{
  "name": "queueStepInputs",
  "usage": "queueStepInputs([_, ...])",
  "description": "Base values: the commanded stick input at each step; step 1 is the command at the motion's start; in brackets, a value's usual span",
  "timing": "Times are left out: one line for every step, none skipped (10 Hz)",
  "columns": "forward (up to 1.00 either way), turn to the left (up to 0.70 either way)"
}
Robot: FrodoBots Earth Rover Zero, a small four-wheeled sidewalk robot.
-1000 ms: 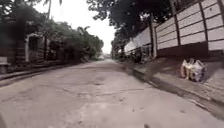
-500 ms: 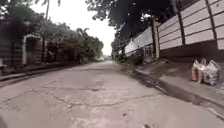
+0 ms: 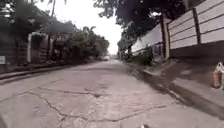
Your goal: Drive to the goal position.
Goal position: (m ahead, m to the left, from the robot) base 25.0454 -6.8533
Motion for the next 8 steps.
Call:
queueStepInputs([0.70,0.00])
queueStepInputs([0.70,0.00])
queueStepInputs([0.70,0.00])
queueStepInputs([0.70,0.00])
queueStepInputs([0.70,0.00])
queueStepInputs([0.70,0.00])
queueStepInputs([0.70,0.00])
queueStepInputs([0.70,-0.23])
